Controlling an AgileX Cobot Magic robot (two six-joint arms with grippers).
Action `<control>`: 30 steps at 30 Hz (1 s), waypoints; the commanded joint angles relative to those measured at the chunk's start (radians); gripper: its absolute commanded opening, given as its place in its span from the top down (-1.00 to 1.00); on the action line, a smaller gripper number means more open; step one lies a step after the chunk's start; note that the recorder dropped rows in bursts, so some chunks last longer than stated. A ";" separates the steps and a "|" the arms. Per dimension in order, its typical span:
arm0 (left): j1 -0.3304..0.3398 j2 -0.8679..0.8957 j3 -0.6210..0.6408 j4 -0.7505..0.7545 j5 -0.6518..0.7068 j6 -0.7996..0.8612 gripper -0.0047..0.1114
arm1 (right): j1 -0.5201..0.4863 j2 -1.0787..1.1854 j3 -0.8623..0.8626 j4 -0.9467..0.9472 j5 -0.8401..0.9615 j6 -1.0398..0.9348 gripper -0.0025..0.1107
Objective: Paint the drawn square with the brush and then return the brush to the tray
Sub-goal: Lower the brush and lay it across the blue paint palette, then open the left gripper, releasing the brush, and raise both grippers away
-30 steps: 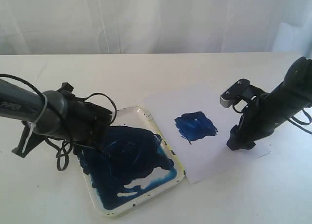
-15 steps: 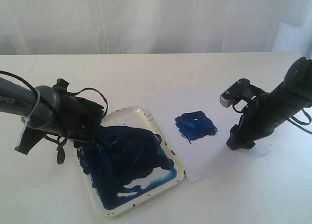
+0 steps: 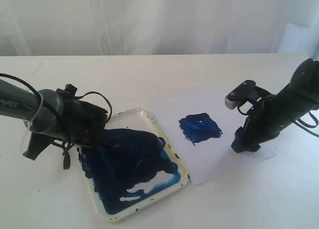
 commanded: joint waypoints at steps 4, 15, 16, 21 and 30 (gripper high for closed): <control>-0.004 -0.001 -0.001 -0.012 0.003 -0.015 0.26 | -0.001 0.025 0.006 -0.027 -0.008 0.004 -0.16; -0.004 -0.064 -0.027 0.108 0.167 -0.292 0.71 | -0.001 -0.023 0.002 0.007 -0.032 0.004 -0.16; -0.002 -0.078 -0.027 0.108 0.160 -0.308 0.77 | -0.001 -0.034 0.002 0.013 -0.035 0.004 -0.16; -0.002 -0.159 -0.027 0.085 0.151 -0.357 0.92 | -0.001 -0.093 0.002 0.031 -0.034 0.004 -0.16; 0.042 -0.321 -0.027 -0.220 0.021 -0.495 0.92 | -0.001 -0.190 0.002 0.135 0.002 0.178 -0.16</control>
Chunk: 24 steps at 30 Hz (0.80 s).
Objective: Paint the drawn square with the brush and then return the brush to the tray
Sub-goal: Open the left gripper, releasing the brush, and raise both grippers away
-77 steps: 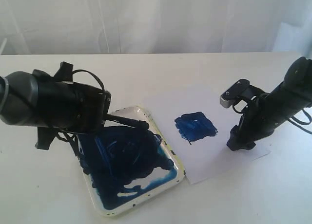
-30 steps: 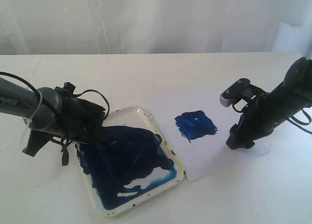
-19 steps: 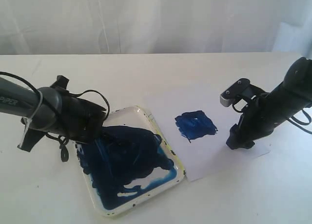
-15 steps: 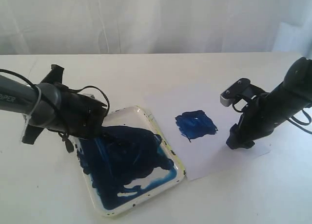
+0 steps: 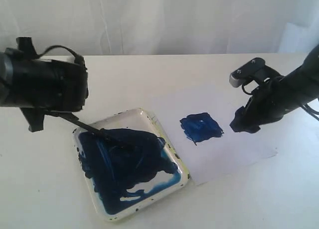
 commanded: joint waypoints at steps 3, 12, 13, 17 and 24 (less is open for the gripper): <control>0.106 -0.126 -0.004 -0.360 -0.144 -0.049 0.92 | -0.001 -0.098 0.000 0.050 0.048 0.233 0.02; 0.428 -0.181 -0.004 -0.920 -0.239 0.065 0.92 | -0.011 -0.188 -0.007 -0.115 0.194 0.533 0.96; 0.467 -0.181 -0.004 -1.002 -0.243 0.117 0.92 | -0.024 -0.188 -0.013 -0.129 0.230 0.567 0.96; 0.598 -0.181 -0.004 -1.254 -0.251 0.292 0.92 | -0.090 -0.188 -0.035 -0.131 0.364 0.611 0.96; 0.733 -0.181 -0.004 -1.526 -0.269 0.499 0.92 | -0.180 -0.188 -0.030 -0.220 0.320 0.616 0.96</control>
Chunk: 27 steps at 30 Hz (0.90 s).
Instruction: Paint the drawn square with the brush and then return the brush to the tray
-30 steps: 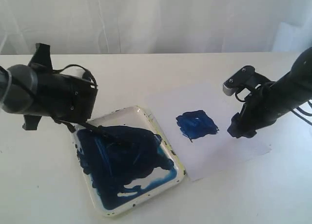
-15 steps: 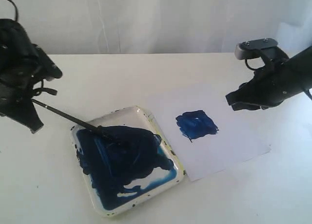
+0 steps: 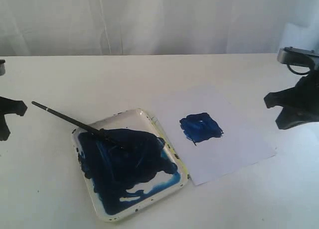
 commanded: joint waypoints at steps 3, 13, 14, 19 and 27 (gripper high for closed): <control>0.050 -0.013 -0.004 -0.086 0.002 0.097 0.92 | -0.034 -0.011 -0.002 -0.074 -0.097 0.011 0.96; 0.048 -0.067 -0.004 0.010 0.002 0.036 0.92 | -0.034 -0.011 -0.002 -0.255 -0.081 0.154 0.96; 0.048 -0.078 -0.004 0.010 0.002 0.036 0.92 | -0.034 -0.011 -0.002 -0.253 -0.084 0.147 0.96; 0.048 -0.121 -0.004 0.056 0.002 0.042 0.92 | -0.032 -0.011 -0.002 -0.246 -0.072 0.127 0.96; 0.048 -0.225 0.000 0.073 0.002 0.021 0.92 | 0.033 -0.043 -0.002 -0.248 -0.065 0.111 0.96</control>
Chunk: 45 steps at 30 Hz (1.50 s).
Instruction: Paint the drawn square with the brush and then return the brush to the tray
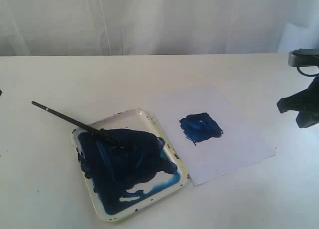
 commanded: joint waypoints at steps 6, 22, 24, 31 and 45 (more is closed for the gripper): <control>0.003 -0.168 0.047 0.004 -0.012 -0.016 0.92 | 0.048 -0.123 -0.002 0.030 0.025 0.040 0.96; 0.003 -0.838 0.095 0.060 -0.022 -0.053 0.92 | 0.048 -0.795 -0.002 0.034 0.012 0.061 0.96; 0.003 -0.910 0.095 0.060 -0.028 -0.053 0.92 | 0.048 -0.873 -0.002 0.034 0.000 0.061 0.96; 0.003 -1.183 0.095 0.060 0.003 -0.046 0.92 | 0.048 -1.103 -0.002 0.034 0.003 0.061 0.96; 0.003 -1.421 0.130 0.054 0.073 -0.033 0.92 | 0.048 -1.579 -0.002 -0.034 0.135 0.061 0.96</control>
